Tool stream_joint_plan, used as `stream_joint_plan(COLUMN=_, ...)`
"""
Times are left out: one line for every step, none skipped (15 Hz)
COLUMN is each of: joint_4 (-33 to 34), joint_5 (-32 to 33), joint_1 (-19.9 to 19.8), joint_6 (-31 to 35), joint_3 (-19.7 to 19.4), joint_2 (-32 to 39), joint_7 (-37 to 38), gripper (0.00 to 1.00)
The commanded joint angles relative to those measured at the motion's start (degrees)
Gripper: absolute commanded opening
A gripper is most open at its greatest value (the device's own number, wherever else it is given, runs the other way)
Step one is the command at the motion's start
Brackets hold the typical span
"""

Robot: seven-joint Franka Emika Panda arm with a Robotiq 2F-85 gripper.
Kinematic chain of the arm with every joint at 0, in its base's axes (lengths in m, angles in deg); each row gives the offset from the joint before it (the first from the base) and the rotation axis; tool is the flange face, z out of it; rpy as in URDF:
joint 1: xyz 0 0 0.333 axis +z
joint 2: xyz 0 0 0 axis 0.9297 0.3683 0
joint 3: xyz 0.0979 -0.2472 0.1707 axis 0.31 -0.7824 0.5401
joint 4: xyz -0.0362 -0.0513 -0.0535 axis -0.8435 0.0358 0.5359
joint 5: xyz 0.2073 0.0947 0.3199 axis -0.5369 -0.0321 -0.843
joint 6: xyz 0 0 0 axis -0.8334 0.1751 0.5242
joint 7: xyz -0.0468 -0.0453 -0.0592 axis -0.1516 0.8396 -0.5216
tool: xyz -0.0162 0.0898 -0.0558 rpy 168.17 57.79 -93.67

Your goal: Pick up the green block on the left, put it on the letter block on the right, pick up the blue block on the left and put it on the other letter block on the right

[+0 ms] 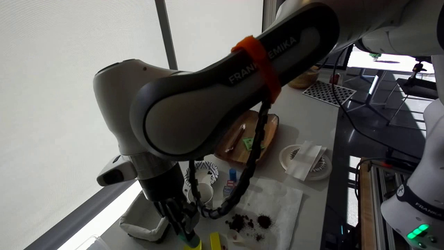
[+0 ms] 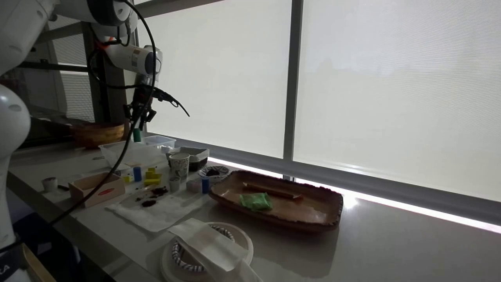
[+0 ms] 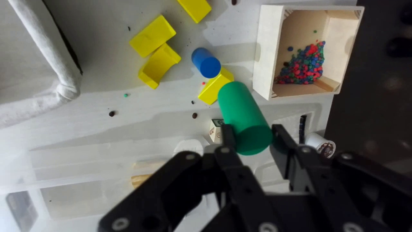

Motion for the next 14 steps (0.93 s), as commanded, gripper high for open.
stream_joint_plan(joint_4=-11.49, joint_5=-3.69, joint_1=-0.96, joint_6=4.1, joint_3=-0.53, joint_2=-8.73, joint_7=9.79, gripper=0.08)
stream_joint_plan(joint_4=-13.94, joint_5=-4.61, joint_1=-1.1, joint_6=5.61, joint_3=-0.35, joint_2=-10.53, joint_7=12.57, gripper=0.08)
stream_joint_plan(joint_4=-15.83, joint_5=-5.22, joint_1=-1.04, joint_6=8.02, joint_3=-0.3, joint_2=-11.65, joint_7=15.16, gripper=0.08)
stream_joint_plan(joint_4=-7.88, joint_5=-2.79, joint_1=-0.83, joint_6=3.34, joint_3=-0.13, joint_2=-6.31, joint_7=10.83, gripper=0.33)
stream_joint_plan(joint_4=-9.98, joint_5=-3.17, joint_1=-0.85, joint_6=4.9, joint_3=-0.02, joint_2=-7.68, joint_7=12.79, gripper=0.33)
stream_joint_plan(joint_4=-11.54, joint_5=-3.38, joint_1=-0.86, joint_6=5.68, joint_3=0.05, joint_2=-8.76, joint_7=13.84, gripper=0.33)
stream_joint_plan(joint_4=-12.5, joint_5=-3.5, joint_1=-0.89, joint_6=6.09, joint_3=0.05, joint_2=-9.45, joint_7=14.34, gripper=0.33)
stream_joint_plan(joint_4=-12.99, joint_5=-3.59, joint_1=-0.93, joint_6=6.17, joint_3=0.03, joint_2=-9.81, joint_7=14.52, gripper=0.08)
stream_joint_plan(joint_4=-9.97, joint_5=-1.23, joint_1=-0.03, joint_6=4.24, joint_3=-0.34, joint_2=-8.13, joint_7=14.98, gripper=0.08)
stream_joint_plan(joint_4=-9.69, joint_5=0.11, joint_1=0.32, joint_6=4.16, joint_3=-0.95, joint_2=-8.23, joint_7=17.07, gripper=0.08)
stream_joint_plan(joint_4=-11.6, joint_5=-1.17, joint_1=-0.44, joint_6=6.8, joint_3=-0.99, joint_2=-9.46, joint_7=17.91, gripper=0.08)
stream_joint_plan(joint_4=-13.82, joint_5=-2.16, joint_1=-0.94, joint_6=8.57, joint_3=-1.34, joint_2=-10.82, joint_7=20.37, gripper=0.08)
stream_joint_plan(joint_4=-15.85, joint_5=-3.5, joint_1=-1.52, joint_6=10.62, joint_3=-1.51, joint_2=-12.05, joint_7=22.61, gripper=0.08)
stream_joint_plan(joint_4=-18.36, joint_5=-4.67, joint_1=-2.22, joint_6=12.48, joint_3=-1.65, joint_2=-13.58, joint_7=24.5, gripper=0.08)
